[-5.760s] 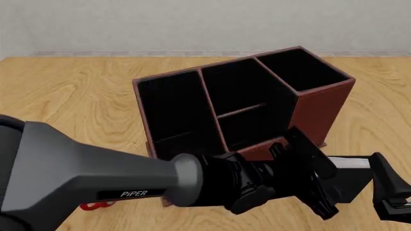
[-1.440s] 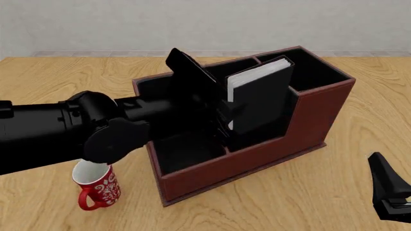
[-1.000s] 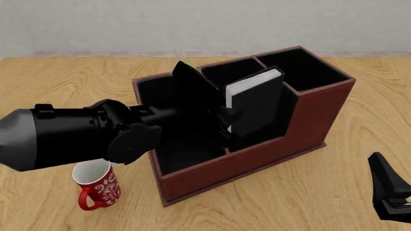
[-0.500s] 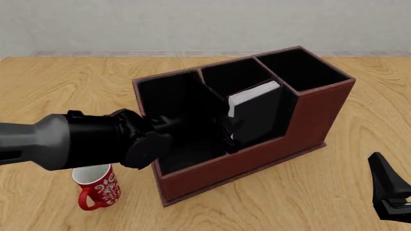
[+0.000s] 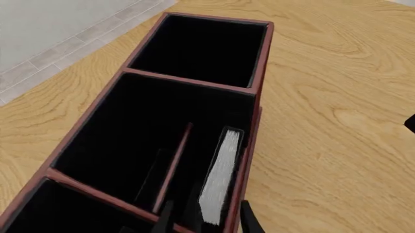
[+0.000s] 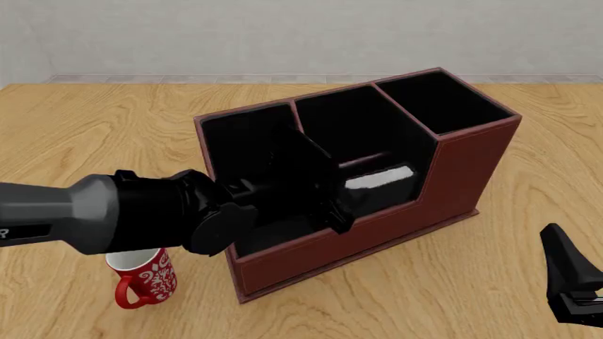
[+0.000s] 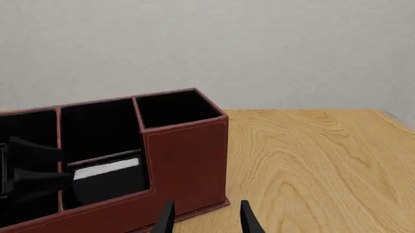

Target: Pick up the book and place it in the back compartment of the caddy.

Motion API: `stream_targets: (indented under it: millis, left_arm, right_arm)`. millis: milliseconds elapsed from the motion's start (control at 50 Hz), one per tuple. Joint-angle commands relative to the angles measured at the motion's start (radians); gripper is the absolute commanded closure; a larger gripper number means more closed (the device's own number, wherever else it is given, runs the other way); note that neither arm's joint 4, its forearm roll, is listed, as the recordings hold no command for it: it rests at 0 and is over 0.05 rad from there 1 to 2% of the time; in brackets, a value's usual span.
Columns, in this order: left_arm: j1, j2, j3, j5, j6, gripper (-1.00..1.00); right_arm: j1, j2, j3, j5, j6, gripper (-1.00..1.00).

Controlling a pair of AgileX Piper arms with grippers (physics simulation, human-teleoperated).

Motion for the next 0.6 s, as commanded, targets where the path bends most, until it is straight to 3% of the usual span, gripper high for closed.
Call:
stream_targets:
  millis: [20, 400, 600]
  left_arm:
    - [0.002, 0.007, 0.001, -0.013, 0.007, -1.00]
    - [0.002, -0.016, 0.020, -0.015, -0.001, -1.00]
    - [-0.001, -0.089, 0.075, -0.023, -0.003, -1.00]
  right_arm:
    - [0.000, 0.000, 0.000, 0.000, 0.000, -1.00]
    - [0.000, 0.000, 0.000, 0.000, 0.000, -1.00]
    - [0.000, 0.000, 0.000, 0.000, 0.000, -1.00]
